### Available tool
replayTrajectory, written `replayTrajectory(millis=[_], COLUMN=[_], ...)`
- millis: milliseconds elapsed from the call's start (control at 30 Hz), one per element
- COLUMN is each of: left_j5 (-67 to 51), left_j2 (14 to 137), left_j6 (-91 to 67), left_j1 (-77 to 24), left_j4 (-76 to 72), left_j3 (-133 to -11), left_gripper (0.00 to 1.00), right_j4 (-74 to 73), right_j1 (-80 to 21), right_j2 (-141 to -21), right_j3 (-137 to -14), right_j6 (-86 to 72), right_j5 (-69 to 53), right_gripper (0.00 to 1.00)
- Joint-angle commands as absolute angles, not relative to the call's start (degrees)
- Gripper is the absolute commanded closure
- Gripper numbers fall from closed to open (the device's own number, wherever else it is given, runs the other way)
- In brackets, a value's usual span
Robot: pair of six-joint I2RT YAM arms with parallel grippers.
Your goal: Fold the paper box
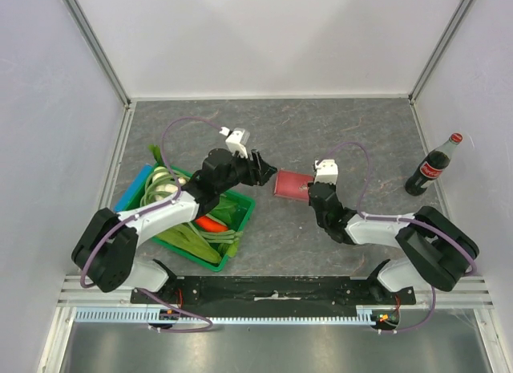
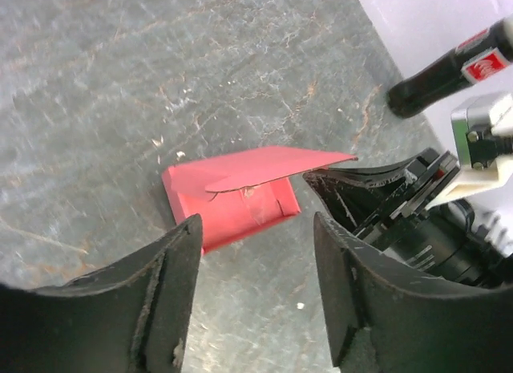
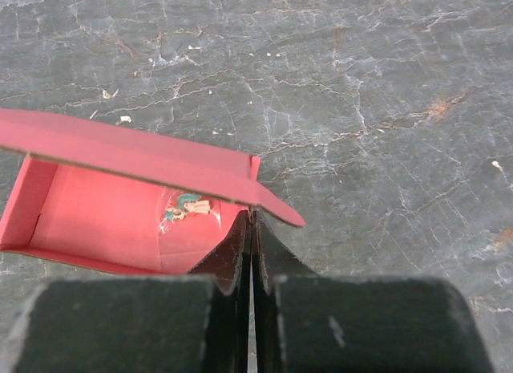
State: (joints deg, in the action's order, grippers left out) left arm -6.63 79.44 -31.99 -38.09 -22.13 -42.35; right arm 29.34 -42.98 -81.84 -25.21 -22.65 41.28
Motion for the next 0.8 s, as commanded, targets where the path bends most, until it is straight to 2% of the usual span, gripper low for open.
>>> replayTrajectory(millis=[0,33,100,167,233,300,367,433,567,633,767], left_j5=[-9.1,-7.8,-7.6,-9.1,-9.2,-9.1,-6.4,-5.5,-0.4,1.3,2.5], left_j2=[82.1,82.4,83.4,84.5,87.4,90.2,91.7,93.4,96.4,97.1,100.1], left_j6=[-16.9,-13.7,-11.5,-9.3,-7.7,-5.7,-4.5,-1.9,-1.4,-1.7,-2.8], left_j1=[-38.1,-38.2,-38.2,-38.2,-38.2,-38.3,-38.3,-38.3,-38.3,-38.3,-38.0], left_j4=[-15.8,-16.0,-19.6,-24.1,-28.7,-29.7,-31.3,-33.5,-32.2,-31.3,-26.6], left_j3=[-48.2,-47.3,-45.5,-42.6,-42.2,-43.3,-44.6,-45.0,-47.9,-49.4,-53.9], left_gripper=[0.38,0.37,0.27,0.22,0.22,0.24,0.31,0.33,0.43,0.44,0.26], right_j4=[24.8,23.5,16.1,11.5,8.4,4.1,1.3,0.5,-1.4,-1.8,-3.2], right_j1=[-39.8,-37.5,-35.3,-33.1,-32.2,-31.7,-31.4,-30.4,-28.7,-28.0,-26.7], right_j2=[-81.6,-81.6,-82.3,-83.6,-84.8,-85.4,-86.3,-86.7,-87.1,-87.5,-88.2], right_j3=[-27.5,-29.3,-32.4,-35.9,-39.2,-42.0,-43.3,-44.1,-44.9,-45.4,-46.4], right_j6=[-22.5,-21.9,-21.4,-18.7,-16.6,-13.8,-12.5,-11.8,-11.2,-10.8,-10.9], right_j5=[31.3,28.8,22.9,18.4,15.0,12.1,10.5,8.6,6.0,5.5,3.8], right_gripper=[1.0,1.0,1.0,1.0,1.0,1.0,1.0,1.0,1.0,1.0,1.0])
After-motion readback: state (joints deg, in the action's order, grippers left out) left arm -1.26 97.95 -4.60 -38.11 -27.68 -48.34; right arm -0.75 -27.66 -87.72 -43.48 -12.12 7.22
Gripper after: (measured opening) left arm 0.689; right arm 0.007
